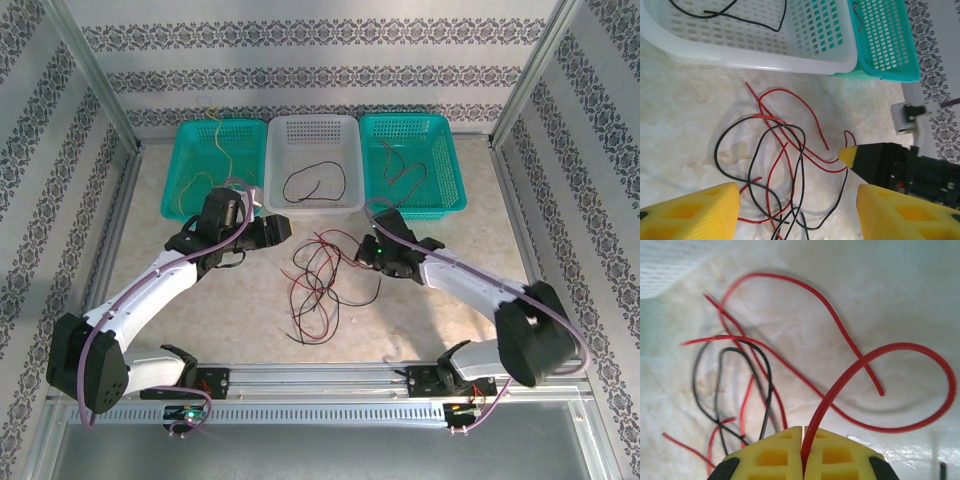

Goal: Untangle the cables
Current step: Pick up the cable from the center of the table, then place the cable in the container.

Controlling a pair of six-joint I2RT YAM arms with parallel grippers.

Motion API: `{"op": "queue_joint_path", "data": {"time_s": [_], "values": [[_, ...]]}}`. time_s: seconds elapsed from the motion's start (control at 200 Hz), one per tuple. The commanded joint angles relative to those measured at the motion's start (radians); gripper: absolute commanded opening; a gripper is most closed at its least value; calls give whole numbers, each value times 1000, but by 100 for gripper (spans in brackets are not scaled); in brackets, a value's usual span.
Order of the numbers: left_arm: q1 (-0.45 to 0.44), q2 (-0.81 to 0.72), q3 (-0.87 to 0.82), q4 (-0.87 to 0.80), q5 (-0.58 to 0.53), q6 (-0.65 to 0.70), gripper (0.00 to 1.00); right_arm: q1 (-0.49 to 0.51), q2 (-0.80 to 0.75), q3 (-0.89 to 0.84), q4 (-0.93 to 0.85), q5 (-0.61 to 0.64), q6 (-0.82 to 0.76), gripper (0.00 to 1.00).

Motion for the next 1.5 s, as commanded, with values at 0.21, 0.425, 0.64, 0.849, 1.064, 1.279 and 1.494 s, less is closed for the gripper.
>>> {"op": "queue_joint_path", "data": {"time_s": [0.21, 0.425, 0.64, 0.849, 1.064, 1.279, 1.494], "values": [[-100, 77, 124, 188, 139, 42, 62, 52, -272, 156, -208, 156, -257, 3], [-200, 121, 221, 252, 166, 154, 76, 47, -342, 280, -253, 94, -319, 5], [-257, 144, 331, 249, 146, 316, 83, 31, -280, 445, -312, -83, -366, 4], [-289, 159, 391, 140, 119, 463, 84, 29, -272, 479, -253, -201, -334, 4], [-301, 156, 349, 189, 175, 419, 77, 23, -267, 482, -185, -269, -277, 5], [-309, 168, 330, 232, 223, 374, 69, 12, -263, 477, -138, -281, -231, 5], [-309, 148, 289, 241, 175, 387, 69, -15, -277, 454, -111, -295, -195, 5]]}}
